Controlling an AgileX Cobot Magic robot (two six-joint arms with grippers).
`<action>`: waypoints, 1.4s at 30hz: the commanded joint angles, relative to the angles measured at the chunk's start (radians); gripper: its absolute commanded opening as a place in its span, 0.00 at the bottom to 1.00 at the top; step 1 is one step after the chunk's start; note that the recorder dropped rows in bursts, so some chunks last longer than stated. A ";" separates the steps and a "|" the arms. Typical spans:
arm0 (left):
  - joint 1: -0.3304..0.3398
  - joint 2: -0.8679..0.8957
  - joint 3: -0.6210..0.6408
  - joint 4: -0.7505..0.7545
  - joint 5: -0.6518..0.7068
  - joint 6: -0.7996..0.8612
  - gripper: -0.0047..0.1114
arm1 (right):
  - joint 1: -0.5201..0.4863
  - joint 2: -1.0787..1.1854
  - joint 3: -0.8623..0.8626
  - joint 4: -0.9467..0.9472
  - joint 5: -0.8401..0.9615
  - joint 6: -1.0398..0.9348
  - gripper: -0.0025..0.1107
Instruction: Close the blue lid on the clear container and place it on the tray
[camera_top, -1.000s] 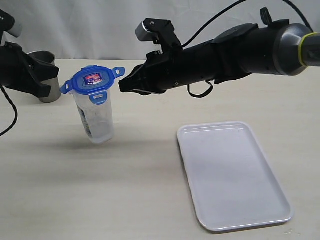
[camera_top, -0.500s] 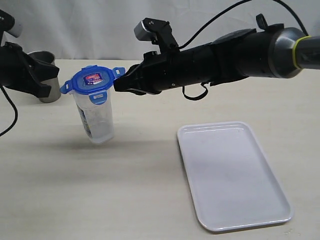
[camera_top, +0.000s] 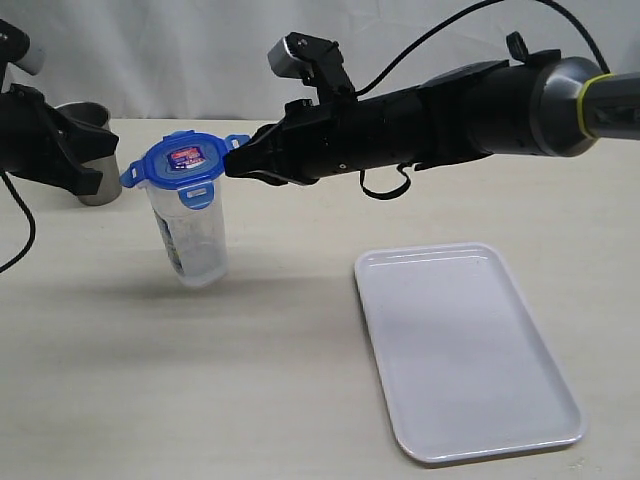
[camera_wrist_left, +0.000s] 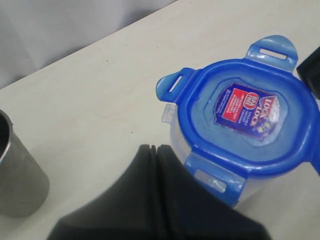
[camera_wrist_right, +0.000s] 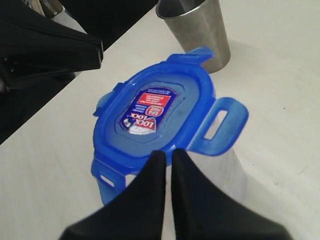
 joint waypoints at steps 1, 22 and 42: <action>-0.003 -0.007 0.003 -0.009 0.004 -0.001 0.04 | 0.001 0.020 -0.004 0.009 0.001 -0.015 0.06; -0.003 -0.007 0.003 -0.009 0.004 0.006 0.04 | 0.020 0.025 -0.015 0.068 0.014 -0.066 0.06; -0.003 -0.007 0.003 -0.009 -0.082 0.039 0.04 | -0.003 -0.084 -0.015 0.053 -0.026 -0.075 0.06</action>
